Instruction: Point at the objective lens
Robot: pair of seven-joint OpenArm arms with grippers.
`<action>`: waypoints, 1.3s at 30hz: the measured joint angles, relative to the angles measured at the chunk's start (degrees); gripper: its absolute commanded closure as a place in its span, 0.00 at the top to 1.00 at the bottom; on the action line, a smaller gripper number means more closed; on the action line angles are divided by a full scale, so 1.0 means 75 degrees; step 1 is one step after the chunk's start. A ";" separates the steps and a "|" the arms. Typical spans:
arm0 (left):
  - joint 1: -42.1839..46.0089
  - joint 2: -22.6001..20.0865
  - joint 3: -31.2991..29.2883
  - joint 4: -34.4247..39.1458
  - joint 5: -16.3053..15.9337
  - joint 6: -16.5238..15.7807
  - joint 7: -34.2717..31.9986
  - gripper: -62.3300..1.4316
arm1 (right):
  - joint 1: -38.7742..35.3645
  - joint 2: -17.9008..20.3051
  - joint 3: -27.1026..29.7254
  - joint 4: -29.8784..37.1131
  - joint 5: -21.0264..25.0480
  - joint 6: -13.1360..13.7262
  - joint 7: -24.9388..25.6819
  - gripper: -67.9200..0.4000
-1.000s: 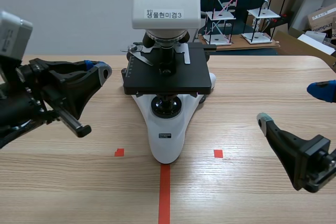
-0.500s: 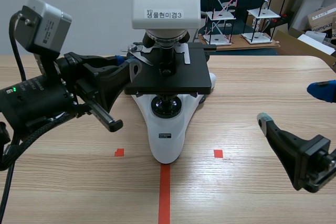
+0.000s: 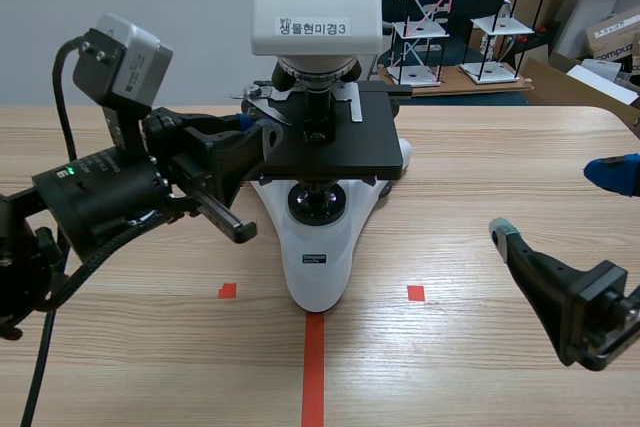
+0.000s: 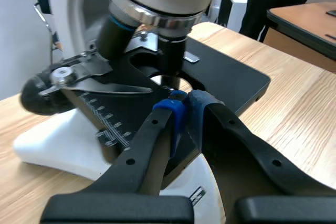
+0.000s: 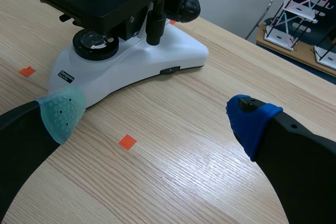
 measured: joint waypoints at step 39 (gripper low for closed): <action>-0.0376 0.0146 0.0152 0.0000 0.0149 0.0003 -0.0003 0.04 | 0.0000 0.0003 0.0000 0.0000 0.0003 0.0000 0.0003 0.87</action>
